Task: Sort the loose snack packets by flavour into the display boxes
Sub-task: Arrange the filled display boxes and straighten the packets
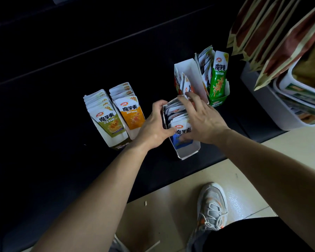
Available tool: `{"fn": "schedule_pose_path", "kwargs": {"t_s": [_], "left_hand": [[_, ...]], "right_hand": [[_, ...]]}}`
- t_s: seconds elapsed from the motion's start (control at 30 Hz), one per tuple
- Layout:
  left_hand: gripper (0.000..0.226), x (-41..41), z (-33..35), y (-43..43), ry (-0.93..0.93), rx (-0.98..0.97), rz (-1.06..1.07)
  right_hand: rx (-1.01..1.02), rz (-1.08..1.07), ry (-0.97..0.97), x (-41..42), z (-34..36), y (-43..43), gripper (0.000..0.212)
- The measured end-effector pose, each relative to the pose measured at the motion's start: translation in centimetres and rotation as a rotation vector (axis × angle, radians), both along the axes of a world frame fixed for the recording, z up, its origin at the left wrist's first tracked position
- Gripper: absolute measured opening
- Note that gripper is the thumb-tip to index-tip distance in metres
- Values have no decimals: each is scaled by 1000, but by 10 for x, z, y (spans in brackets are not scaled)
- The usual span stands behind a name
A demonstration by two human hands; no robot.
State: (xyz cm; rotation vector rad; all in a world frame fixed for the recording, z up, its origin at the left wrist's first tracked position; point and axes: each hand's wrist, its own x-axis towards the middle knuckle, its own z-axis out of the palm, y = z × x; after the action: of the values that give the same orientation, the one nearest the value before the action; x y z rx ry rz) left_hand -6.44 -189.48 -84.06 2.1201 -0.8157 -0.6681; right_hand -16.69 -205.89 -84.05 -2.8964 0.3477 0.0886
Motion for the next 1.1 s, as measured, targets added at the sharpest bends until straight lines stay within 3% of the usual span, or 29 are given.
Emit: {"fn": "schedule_pose_path", "kwargs": {"t_s": [0.3, 0.4, 0.47, 0.57, 0.67, 0.77, 0.87, 1.1], "left_hand": [[101, -2, -6, 3, -70, 71, 18], [101, -5, -7, 2, -73, 68, 43], [102, -9, -8, 1, -60, 52, 63], [102, -13, -9, 2, -55, 30, 109], [103, -15, -11, 5, -34, 20, 165], [106, -10, -8, 5, -8, 4, 213], [106, 0, 0, 0, -96, 82, 258], [73, 27, 7, 15, -139, 52, 369]], "right_hand": [[58, -28, 15, 0, -11, 5, 135], [226, -150, -8, -9, -14, 3, 134], [314, -207, 60, -18, -17, -2, 113], [310, -221, 202, -28, -23, 1, 63], [341, -268, 158, -26, -27, 15, 48], [466, -336, 77, -13, -28, 23, 44], [527, -384, 45, 5, -26, 26, 44], [575, -406, 35, 51, -27, 25, 49]]}}
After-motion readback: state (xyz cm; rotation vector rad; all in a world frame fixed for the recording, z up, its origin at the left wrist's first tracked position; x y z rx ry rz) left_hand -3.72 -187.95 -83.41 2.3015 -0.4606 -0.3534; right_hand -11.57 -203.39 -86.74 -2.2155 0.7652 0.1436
